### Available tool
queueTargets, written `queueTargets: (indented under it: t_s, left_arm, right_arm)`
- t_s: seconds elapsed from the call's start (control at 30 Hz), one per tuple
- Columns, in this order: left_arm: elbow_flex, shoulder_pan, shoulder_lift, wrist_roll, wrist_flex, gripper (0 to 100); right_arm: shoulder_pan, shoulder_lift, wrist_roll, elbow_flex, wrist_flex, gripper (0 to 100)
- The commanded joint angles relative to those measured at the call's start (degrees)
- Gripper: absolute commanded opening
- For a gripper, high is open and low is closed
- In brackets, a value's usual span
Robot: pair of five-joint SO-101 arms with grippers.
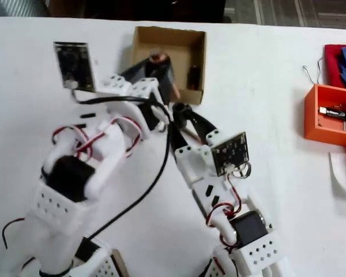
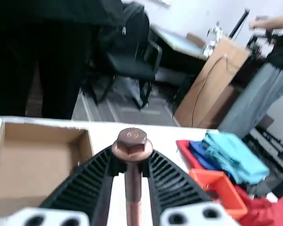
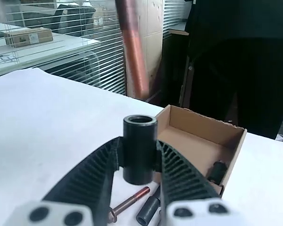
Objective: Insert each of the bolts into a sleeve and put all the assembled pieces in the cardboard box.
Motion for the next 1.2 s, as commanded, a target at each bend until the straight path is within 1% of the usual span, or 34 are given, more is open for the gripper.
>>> queueTargets:
  t_s: [0.0, 0.1, 0.23, 0.33, 0.5, 0.6, 0.7, 0.87, 1.03, 1.1, 1.17]
  left_arm:
    - [0.92, 0.88, -0.79, -0.35, -1.85, 3]
    - [1.45, 0.88, -0.70, -1.05, -1.76, 3]
    - [2.86, 0.97, -0.97, -6.24, -1.58, 3]
    - [3.82, 1.23, -0.88, -6.77, -0.09, 3]
    - [4.35, 5.27, -0.79, -7.30, 1.58, 3]
    - [4.44, 6.33, -0.70, -10.46, 1.67, 3]
    - [4.44, 5.80, -0.70, -10.55, 2.81, 3]
    - [4.44, 6.07, -0.79, -10.64, 7.82, 3]
    - [4.44, 5.89, -0.79, -10.90, 9.76, 3]
    - [4.44, 5.89, -1.05, -10.90, 9.76, 5]
    - [4.00, 5.80, -1.05, -10.90, 10.37, 12]
  right_arm:
    - [0.13, -1.19, 0.53, -0.44, -1.27, 2.2]
    - [0.13, -1.19, 0.53, -0.44, -1.36, 2.2]
    - [0.13, -1.19, 0.53, -0.44, -1.45, 2.2]
    - [0.13, -1.19, 0.53, -0.44, -1.45, 2.2]
    - [0.13, -1.19, 0.53, -0.44, -1.45, 2.2]
    - [0.22, -1.19, 0.53, -0.44, -1.45, 2.2]
    - [0.22, -1.19, 0.53, -0.44, -1.45, 2.2]
    - [0.22, -1.19, 0.53, -0.62, -1.63, 2.2]
    - [0.22, -1.19, 0.53, -0.70, -1.63, 2.2]
    - [0.22, -1.19, 0.53, -0.70, -1.63, 2.2]
    - [0.22, -1.19, 0.53, -0.70, -1.63, 2.2]
